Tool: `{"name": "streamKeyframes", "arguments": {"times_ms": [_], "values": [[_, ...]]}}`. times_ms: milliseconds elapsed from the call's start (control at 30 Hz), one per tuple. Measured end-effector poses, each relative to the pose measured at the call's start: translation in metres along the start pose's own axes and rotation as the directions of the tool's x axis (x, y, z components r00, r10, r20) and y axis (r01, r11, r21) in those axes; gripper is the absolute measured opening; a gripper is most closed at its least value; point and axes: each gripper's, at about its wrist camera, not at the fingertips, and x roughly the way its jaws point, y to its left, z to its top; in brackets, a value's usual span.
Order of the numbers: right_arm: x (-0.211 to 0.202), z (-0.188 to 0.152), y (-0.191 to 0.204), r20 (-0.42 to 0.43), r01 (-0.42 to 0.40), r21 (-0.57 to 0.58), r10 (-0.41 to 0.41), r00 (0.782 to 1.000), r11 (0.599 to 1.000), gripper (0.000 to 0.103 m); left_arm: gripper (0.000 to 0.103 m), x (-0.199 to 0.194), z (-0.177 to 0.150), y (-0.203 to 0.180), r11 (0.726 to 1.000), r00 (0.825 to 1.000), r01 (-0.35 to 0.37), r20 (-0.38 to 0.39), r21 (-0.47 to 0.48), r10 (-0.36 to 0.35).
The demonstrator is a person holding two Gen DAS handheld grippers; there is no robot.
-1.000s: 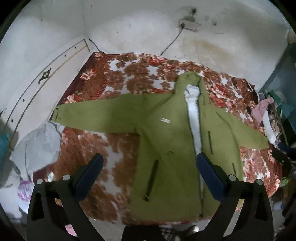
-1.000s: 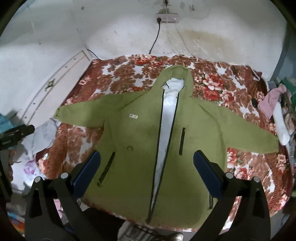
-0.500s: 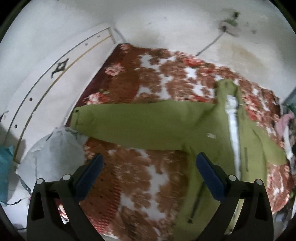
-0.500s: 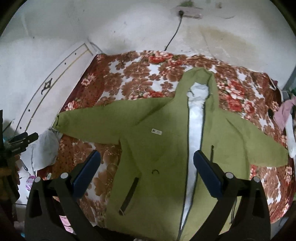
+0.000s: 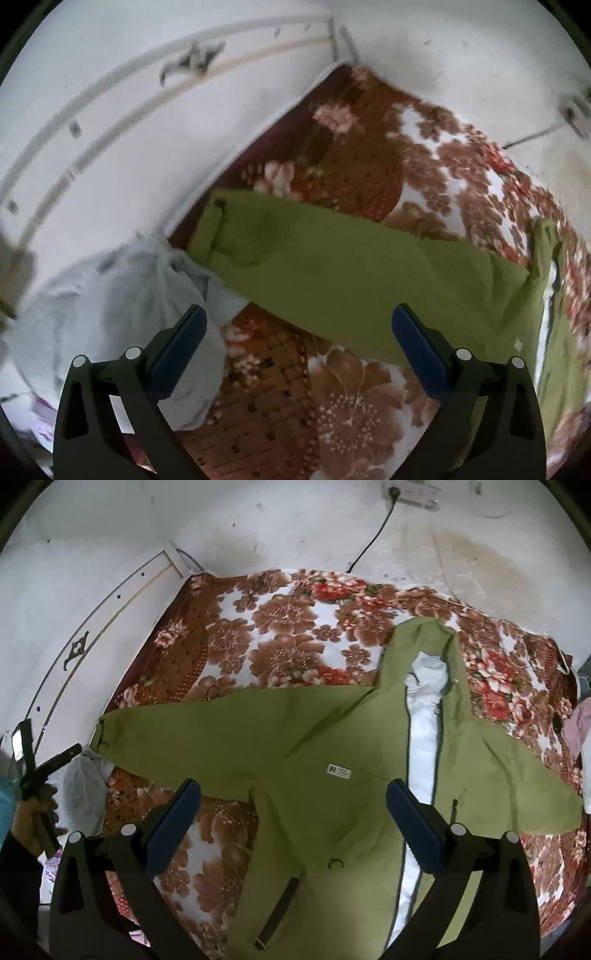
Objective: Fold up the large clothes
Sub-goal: 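Move the left tool to the jacket sleeve cuff and close on it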
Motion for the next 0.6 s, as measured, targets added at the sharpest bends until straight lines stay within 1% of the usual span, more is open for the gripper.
{"name": "streamKeyframes", "arguments": {"times_ms": [67,100,167,200,267,367,467,500,600], "values": [[0.011,0.005,0.005,-0.008,0.001,-0.008,-0.001,1.0,1.0,0.098,0.098,0.02,0.006,0.012,0.998,1.0,0.021,-0.011,-0.053,-0.022],[0.02,0.007,0.007,-0.016,0.003,-0.012,-0.004,1.0,1.0,0.098,0.098,0.033,0.007,0.017,0.997,0.999,0.025,-0.021,-0.068,-0.026],[0.034,0.009,0.009,-0.03,0.01,-0.012,-0.011,0.999,1.0,0.098,0.095,0.053,0.009,0.024,0.995,0.997,0.063,-0.027,-0.084,-0.065],[0.039,0.01,0.011,-0.033,0.014,-0.009,-0.014,0.999,1.0,0.098,0.095,0.067,0.009,0.03,0.989,0.995,0.098,-0.023,-0.114,-0.102],[0.056,0.011,0.012,-0.047,0.016,-0.005,-0.016,0.999,1.0,0.098,0.096,0.082,0.01,0.039,0.975,0.988,0.153,0.001,-0.163,-0.155],[0.081,0.009,0.014,-0.073,0.024,-0.003,-0.025,0.997,1.0,0.098,0.096,0.114,0.008,0.053,0.941,0.969,0.244,0.04,-0.236,-0.242],[0.102,0.003,0.018,-0.097,0.041,-0.018,-0.042,0.994,0.999,0.098,0.096,0.137,0.004,0.062,0.929,0.964,0.266,0.048,-0.258,-0.263],[0.108,0.002,0.019,-0.107,0.045,-0.022,-0.047,0.993,0.999,0.098,0.096,0.146,0.001,0.068,0.93,0.965,0.262,0.043,-0.259,-0.26],[0.124,-0.004,0.022,-0.137,0.03,-0.026,-0.033,0.99,0.999,0.098,0.095,0.153,-0.002,0.086,0.937,0.971,0.239,0.036,-0.254,-0.238]]}}
